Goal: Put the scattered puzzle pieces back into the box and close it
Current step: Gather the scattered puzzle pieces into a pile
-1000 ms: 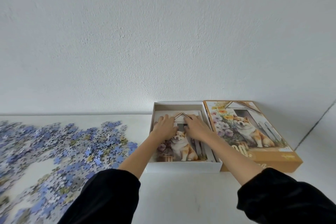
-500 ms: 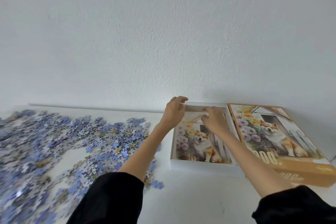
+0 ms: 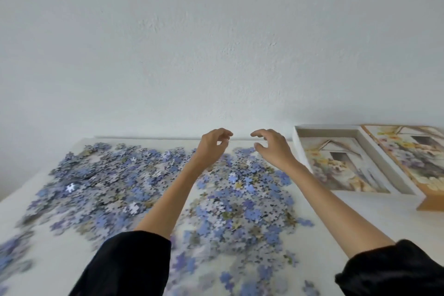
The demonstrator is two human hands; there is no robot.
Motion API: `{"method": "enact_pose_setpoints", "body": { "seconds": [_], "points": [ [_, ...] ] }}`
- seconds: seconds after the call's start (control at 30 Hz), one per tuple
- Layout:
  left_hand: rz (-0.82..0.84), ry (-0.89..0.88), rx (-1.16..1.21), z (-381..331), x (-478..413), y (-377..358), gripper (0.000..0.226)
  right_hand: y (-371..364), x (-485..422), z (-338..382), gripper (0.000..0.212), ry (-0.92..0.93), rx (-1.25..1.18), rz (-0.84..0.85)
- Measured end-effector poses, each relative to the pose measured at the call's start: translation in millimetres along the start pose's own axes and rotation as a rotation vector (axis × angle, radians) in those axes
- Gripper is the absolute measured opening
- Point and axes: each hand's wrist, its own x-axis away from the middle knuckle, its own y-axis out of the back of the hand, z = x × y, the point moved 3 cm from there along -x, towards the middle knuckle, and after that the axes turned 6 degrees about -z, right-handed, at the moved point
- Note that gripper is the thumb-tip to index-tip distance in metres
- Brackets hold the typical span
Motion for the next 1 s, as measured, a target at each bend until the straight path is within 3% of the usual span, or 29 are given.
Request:
{"method": "enact_pose_setpoints", "body": {
  "seconds": [0.23,0.47,0.7,1.0],
  "points": [
    [0.117,-0.008,-0.053,82.5,40.9,68.8,0.026,-89.9,31.0,70.1,0.03,-0.053,-0.052,0.021],
    [0.191,-0.018,-0.077,128.6,87.0,91.4,0.026,-145.3,77.2,104.4,0.032,-0.073,-0.033,0.085],
    [0.158,-0.004,0.004,137.4,95.9,96.9,0.026,-151.0,88.7,107.4,0.031,-0.064,-0.018,0.097],
    [0.092,-0.07,0.026,148.8,73.6,95.6,0.028,-121.7,54.1,81.9,0.029,-0.079,-0.05,-0.011]
  ]
}}
